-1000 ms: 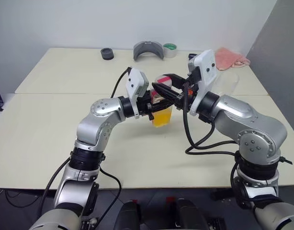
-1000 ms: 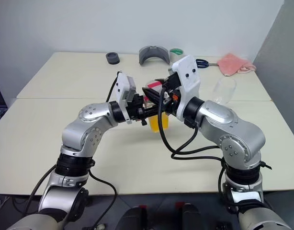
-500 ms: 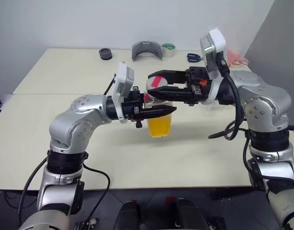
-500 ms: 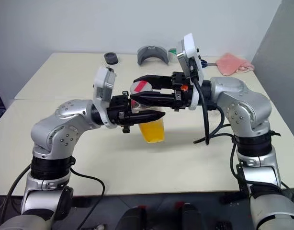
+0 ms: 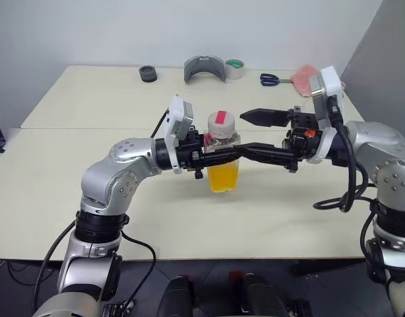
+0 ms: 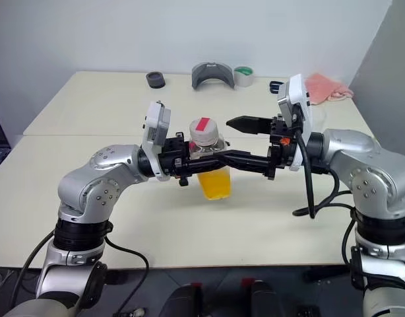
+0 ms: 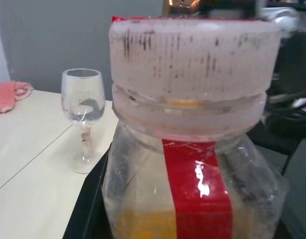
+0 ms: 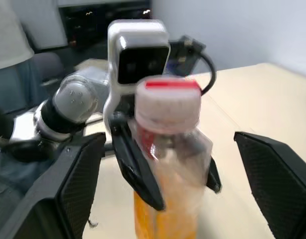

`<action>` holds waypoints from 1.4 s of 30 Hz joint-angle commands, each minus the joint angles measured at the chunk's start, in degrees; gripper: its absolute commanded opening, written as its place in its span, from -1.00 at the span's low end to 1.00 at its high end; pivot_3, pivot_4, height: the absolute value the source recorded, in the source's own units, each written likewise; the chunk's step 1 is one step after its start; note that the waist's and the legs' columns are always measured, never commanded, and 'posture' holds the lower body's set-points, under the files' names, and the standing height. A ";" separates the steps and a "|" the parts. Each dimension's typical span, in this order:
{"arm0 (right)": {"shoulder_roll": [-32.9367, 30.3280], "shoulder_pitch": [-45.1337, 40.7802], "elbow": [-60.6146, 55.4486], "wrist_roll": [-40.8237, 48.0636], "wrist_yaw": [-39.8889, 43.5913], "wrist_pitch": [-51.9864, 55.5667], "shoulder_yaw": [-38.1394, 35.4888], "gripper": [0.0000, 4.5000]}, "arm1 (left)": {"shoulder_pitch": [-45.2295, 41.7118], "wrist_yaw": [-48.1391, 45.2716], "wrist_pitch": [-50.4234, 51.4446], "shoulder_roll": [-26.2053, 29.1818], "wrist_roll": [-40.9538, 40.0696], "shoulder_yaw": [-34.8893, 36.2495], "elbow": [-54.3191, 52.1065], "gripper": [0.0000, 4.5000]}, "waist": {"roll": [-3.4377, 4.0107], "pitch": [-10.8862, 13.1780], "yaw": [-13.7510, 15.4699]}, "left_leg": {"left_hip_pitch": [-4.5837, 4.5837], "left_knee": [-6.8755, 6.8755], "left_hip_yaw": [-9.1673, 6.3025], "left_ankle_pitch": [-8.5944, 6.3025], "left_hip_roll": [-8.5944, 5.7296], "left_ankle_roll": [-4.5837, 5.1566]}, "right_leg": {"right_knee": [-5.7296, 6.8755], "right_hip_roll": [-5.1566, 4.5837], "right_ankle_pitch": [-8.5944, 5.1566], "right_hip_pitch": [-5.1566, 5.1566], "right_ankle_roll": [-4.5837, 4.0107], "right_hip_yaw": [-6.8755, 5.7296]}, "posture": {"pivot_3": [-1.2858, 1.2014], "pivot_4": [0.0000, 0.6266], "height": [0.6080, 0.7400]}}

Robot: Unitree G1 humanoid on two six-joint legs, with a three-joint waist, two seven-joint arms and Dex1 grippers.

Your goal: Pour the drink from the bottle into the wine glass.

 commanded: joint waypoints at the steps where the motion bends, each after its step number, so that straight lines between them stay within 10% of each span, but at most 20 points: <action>1: 5.15 0.64 -7.47 5.17 -15.05 3.85 -2.72 0.98 | -1.74 -0.09 -4.56 -1.11 2.37 -0.57 2.08 -0.21 | 0.00 0.00 -0.07 | 0.01 0.00 0.00 0.00 0.00 0.00 | 0.01 0.01 0.00 0.00 0.00 0.01 | 0.03 -0.52 1.00; 9: 15.49 -0.16 -12.91 -4.73 -36.51 3.31 3.60 0.98 | -5.78 -1.95 -13.47 -4.20 8.30 -2.67 12.16 -0.21 | 0.01 0.00 0.00 | -0.03 0.02 0.02 0.00 -0.03 0.00 | -0.01 -0.03 0.00 0.00 0.00 0.01 | 0.03 -0.52 1.00; 25: 16.58 -0.70 -11.37 -6.18 -37.14 4.04 5.48 0.98 | -7.85 -3.90 -14.50 -5.92 9.42 -2.52 14.55 -0.21 | 0.01 0.00 -0.03 | -0.05 0.00 0.00 0.00 -0.03 0.00 | -0.03 -0.02 0.00 -0.01 0.00 -0.01 | 0.03 -0.52 1.00; 34: 17.67 -1.62 -9.43 -5.06 -36.02 3.05 4.95 -0.18 | -6.32 -3.77 -14.16 -4.78 9.34 -2.19 12.88 -0.21 | 0.01 0.00 -0.05 | -0.05 0.00 0.00 0.00 -0.03 0.00 | -0.03 -0.02 0.00 -0.01 0.00 -0.02 | 0.03 -0.52 1.00; 42: 14.66 -2.15 -8.46 -4.73 -30.44 1.97 4.97 -0.18 | -4.51 -3.60 -10.48 -3.60 6.55 -1.65 7.61 -0.21 | 0.01 0.00 -0.06 | -0.05 0.00 -0.01 0.00 -0.02 0.00 | -0.03 -0.02 0.00 -0.01 0.00 -0.01 | 0.03 -0.52 1.00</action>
